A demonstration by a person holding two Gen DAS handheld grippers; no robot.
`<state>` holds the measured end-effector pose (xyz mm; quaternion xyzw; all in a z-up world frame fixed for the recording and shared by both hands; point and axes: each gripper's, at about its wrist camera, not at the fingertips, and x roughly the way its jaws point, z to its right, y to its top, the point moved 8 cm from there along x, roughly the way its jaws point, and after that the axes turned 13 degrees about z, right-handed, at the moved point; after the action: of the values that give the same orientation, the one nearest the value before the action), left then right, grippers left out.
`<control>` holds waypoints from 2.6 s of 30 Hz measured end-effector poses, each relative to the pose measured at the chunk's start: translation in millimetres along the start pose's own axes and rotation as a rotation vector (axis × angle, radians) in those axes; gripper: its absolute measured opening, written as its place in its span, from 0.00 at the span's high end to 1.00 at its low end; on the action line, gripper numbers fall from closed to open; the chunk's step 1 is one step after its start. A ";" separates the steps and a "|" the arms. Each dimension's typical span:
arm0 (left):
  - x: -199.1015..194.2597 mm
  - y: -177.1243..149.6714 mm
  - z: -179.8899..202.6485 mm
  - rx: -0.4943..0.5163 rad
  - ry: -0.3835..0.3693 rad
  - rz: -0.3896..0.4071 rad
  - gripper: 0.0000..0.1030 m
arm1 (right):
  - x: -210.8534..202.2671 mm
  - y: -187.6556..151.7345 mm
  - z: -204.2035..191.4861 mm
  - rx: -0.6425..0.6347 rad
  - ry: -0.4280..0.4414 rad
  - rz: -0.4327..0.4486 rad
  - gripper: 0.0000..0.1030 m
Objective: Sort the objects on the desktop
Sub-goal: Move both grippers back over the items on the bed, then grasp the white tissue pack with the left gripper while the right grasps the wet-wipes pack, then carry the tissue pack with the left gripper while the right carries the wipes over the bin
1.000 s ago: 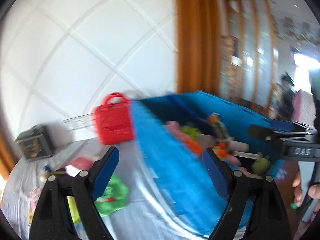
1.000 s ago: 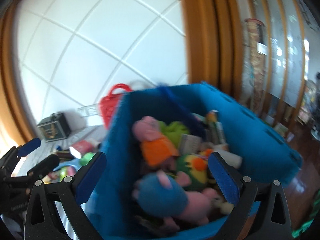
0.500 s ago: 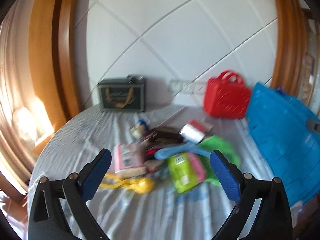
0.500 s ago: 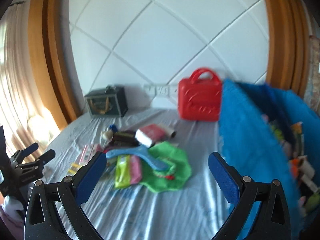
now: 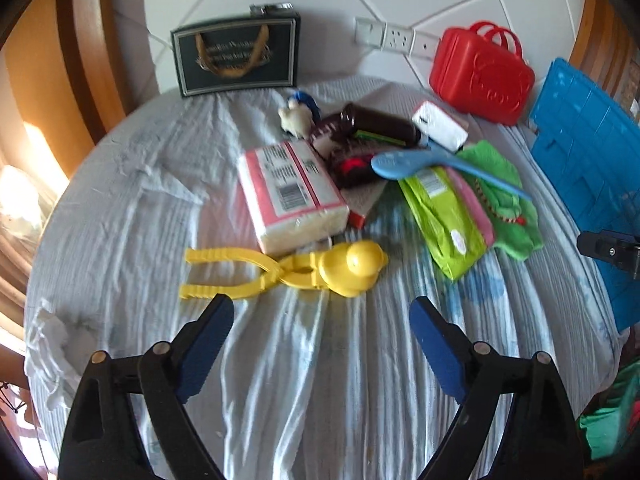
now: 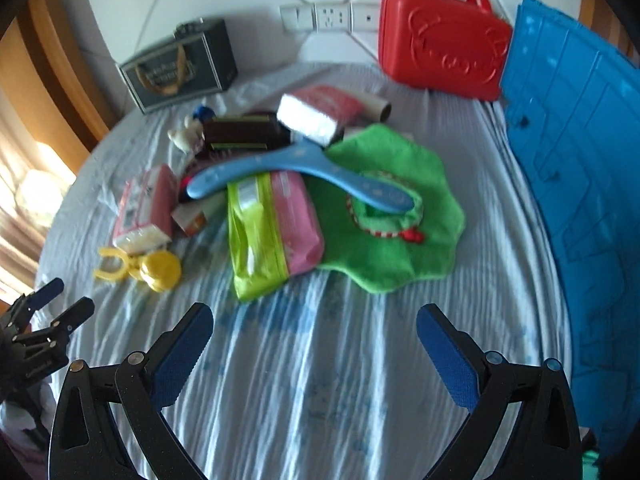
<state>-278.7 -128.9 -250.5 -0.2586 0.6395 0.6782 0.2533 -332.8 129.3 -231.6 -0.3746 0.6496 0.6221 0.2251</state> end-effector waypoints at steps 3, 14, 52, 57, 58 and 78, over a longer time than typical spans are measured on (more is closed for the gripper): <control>16.0 -5.3 5.3 0.014 0.004 -0.029 0.20 | 11.5 -4.8 0.5 -0.002 0.003 -0.023 0.00; 64.5 46.9 -21.7 -0.104 0.093 -0.072 0.24 | 63.4 18.2 0.2 -0.004 0.059 -0.075 0.00; 116.3 72.4 -22.0 -0.058 0.154 -0.166 0.12 | 160.4 7.9 -45.0 -0.072 0.091 -0.222 0.21; 61.1 78.3 -7.4 -0.001 0.172 -0.057 0.12 | 121.7 2.6 -42.5 -0.052 0.134 -0.177 0.23; 54.9 80.1 -6.2 0.003 0.169 -0.046 0.12 | 111.1 3.8 -41.7 -0.049 0.145 -0.161 0.23; -87.7 84.3 95.0 0.141 -0.063 0.235 0.12 | -165.1 63.1 11.3 -0.015 0.022 0.408 0.23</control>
<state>-273.3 -39.7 -124.7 -0.1421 0.7032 0.6644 0.2094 -281.2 171.0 -67.5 -0.2435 0.7098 0.6556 0.0846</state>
